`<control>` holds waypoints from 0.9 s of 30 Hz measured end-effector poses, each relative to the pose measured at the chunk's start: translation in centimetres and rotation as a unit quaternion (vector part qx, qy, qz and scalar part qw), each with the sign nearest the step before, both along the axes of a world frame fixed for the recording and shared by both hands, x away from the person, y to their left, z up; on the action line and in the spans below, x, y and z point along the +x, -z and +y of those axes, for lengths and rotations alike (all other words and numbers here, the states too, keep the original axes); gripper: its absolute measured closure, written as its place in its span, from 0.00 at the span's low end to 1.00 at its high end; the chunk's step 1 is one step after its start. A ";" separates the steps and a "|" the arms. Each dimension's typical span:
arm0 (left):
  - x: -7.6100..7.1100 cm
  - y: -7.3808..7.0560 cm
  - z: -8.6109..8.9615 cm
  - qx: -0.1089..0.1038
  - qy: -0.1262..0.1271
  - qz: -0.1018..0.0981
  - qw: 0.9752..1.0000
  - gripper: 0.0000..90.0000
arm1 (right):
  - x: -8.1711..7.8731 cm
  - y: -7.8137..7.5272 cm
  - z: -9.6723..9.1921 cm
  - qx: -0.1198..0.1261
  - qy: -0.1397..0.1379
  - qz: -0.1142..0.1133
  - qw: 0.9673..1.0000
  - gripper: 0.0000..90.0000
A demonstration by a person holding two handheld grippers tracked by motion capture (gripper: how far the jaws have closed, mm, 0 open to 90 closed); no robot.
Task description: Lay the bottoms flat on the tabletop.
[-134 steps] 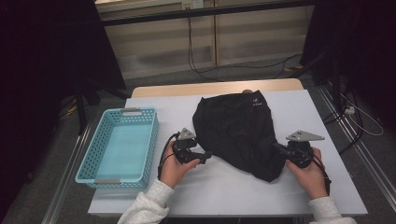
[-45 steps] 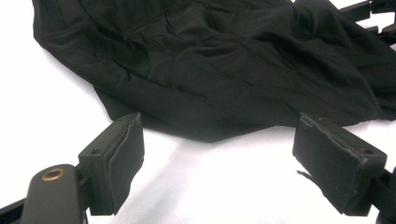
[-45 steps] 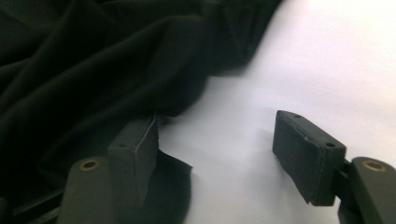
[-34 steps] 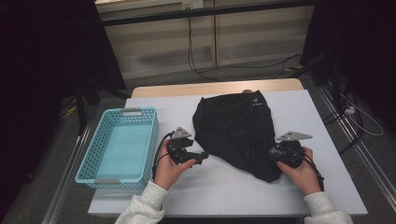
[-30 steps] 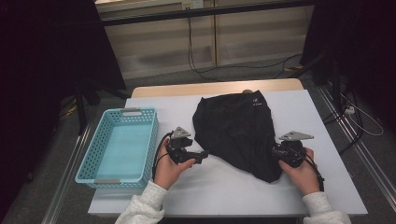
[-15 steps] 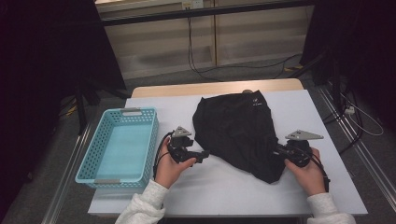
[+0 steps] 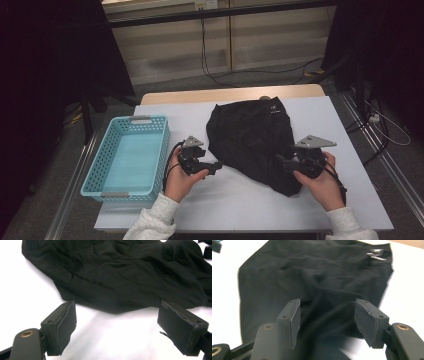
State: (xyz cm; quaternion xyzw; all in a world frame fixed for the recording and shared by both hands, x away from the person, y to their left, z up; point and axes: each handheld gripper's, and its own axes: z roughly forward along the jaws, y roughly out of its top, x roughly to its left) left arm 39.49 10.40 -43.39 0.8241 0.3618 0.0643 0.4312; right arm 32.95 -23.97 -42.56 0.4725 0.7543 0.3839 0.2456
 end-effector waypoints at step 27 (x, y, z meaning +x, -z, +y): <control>-0.1 0.5 0.9 -0.007 -0.015 0.007 1.000 0.19 | 0.9 3.6 6.2 -0.034 -0.108 0.020 0.993 0.98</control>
